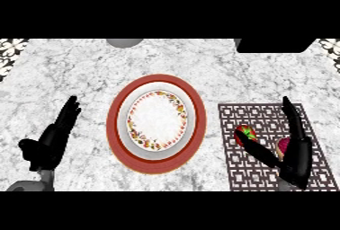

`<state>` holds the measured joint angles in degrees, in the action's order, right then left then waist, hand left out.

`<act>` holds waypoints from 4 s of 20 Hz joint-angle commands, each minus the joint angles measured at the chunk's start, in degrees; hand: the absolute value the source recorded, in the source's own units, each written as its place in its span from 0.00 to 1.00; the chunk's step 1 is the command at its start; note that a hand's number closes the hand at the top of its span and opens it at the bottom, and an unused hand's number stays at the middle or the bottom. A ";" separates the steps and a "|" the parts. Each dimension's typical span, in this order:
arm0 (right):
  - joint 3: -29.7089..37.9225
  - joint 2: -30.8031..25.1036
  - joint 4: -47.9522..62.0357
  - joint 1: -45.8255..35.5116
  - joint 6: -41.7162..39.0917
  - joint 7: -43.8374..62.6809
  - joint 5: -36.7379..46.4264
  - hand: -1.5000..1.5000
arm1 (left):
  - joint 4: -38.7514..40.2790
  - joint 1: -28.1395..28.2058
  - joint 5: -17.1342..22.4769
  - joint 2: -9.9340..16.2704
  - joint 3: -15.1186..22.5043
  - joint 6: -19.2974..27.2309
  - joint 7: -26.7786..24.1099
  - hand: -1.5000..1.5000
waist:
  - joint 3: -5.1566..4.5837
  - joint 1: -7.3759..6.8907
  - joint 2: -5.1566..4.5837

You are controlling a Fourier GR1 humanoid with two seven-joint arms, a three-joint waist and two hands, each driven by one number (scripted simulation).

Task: Pick the cupcake from the placemat and place it in the plate

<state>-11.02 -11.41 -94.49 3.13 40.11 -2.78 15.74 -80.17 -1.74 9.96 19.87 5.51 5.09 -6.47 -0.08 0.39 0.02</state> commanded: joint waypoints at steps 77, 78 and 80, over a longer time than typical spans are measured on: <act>-1.17 -11.30 -31.65 24.65 -38.58 22.63 37.54 1.00 | 2.96 0.62 -10.32 -8.51 -8.46 -7.80 -2.17 0.50 | 0.04 0.29 0.10; -4.09 -9.82 -36.46 28.46 -37.05 24.58 41.05 1.00 | -0.16 0.62 -7.55 -6.05 -10.70 -9.56 1.76 0.50 | 0.04 0.39 0.23; -3.28 -9.71 -39.28 29.55 -37.08 23.20 39.74 1.00 | 0.84 0.70 -8.25 -5.91 -10.76 -9.85 0.28 0.50 | 0.05 0.31 0.17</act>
<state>-12.22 -21.40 -124.66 27.77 3.09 20.16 53.49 -79.07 -1.17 1.36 13.10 -4.45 -3.84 -6.40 -0.05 0.70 0.20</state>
